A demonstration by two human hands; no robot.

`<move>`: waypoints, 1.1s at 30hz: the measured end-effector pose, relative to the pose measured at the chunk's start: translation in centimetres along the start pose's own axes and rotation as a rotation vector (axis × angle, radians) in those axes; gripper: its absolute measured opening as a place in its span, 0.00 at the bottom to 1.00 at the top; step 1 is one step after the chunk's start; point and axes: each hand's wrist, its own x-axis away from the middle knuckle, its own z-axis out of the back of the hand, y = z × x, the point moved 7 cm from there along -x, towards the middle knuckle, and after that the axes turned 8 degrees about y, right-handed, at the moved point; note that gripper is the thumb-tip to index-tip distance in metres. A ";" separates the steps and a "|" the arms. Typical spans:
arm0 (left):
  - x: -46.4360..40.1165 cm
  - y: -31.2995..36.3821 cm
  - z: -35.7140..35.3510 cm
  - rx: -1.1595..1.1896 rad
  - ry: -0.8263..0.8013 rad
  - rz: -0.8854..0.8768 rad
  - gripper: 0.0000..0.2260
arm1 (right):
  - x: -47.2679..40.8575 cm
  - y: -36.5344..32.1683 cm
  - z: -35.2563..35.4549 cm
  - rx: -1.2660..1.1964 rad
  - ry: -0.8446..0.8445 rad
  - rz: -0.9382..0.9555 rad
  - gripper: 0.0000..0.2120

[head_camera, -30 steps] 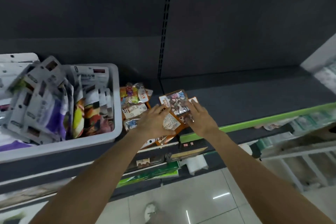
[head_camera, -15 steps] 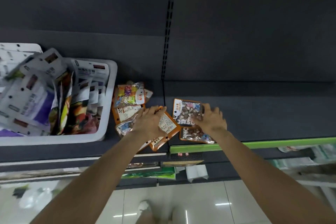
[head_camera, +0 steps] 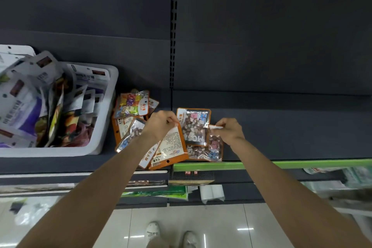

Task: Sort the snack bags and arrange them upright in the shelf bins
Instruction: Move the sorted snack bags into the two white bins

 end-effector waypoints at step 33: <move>-3.7 5.8 0.8 -0.055 -0.125 -0.350 0.07 | -0.1 -3.1 4.6 -0.118 0.173 0.201 0.11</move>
